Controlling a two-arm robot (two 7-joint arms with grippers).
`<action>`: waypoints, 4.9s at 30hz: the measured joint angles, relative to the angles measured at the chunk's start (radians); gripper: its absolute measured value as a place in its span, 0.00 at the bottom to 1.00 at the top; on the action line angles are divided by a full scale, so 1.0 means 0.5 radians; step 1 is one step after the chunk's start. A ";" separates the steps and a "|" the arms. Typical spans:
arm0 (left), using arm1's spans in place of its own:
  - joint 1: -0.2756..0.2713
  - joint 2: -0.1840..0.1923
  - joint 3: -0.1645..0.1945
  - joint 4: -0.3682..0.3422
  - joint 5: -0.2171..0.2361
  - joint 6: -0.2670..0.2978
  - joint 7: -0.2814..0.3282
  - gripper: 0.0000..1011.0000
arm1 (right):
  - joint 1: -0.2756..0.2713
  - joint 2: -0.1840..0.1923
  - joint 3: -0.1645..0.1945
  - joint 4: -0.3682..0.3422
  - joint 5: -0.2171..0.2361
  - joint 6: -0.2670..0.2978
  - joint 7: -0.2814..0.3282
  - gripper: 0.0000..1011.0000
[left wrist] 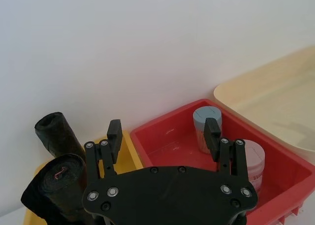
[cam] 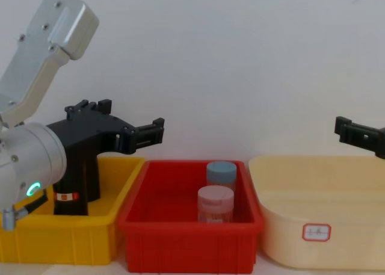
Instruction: Pick up the garbage bag with the one hand and transfer it to the other hand.
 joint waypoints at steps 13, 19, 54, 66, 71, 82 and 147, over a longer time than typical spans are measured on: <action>0.000 0.000 0.000 0.000 0.000 0.000 0.000 0.99 | 0.000 0.000 0.000 0.000 0.000 0.000 0.000 0.99; 0.000 0.000 0.000 0.000 0.000 0.000 0.000 0.99 | 0.000 0.000 0.000 0.000 0.000 0.000 0.000 0.99; -0.113 0.099 -0.144 -0.302 -0.145 0.370 -0.184 0.99 | 0.283 -0.025 -0.073 0.063 0.137 0.228 0.256 0.99; -0.002 0.347 -0.466 -0.483 -0.430 0.594 -0.449 0.99 | 0.597 -0.128 -0.222 0.115 0.246 0.580 0.366 0.99; 0.103 0.438 -0.600 -0.497 -0.533 0.611 -0.545 0.99 | 0.707 -0.167 -0.280 0.172 0.273 0.695 0.393 0.99; 0.311 0.536 -0.777 -0.479 -0.681 0.578 -0.669 0.99 | 0.914 -0.243 -0.414 0.363 0.305 0.873 0.453 0.99; -0.221 0.277 -0.418 0.492 -0.715 0.278 -0.838 0.99 | 1.070 -0.193 -0.613 0.683 0.376 0.959 0.501 0.99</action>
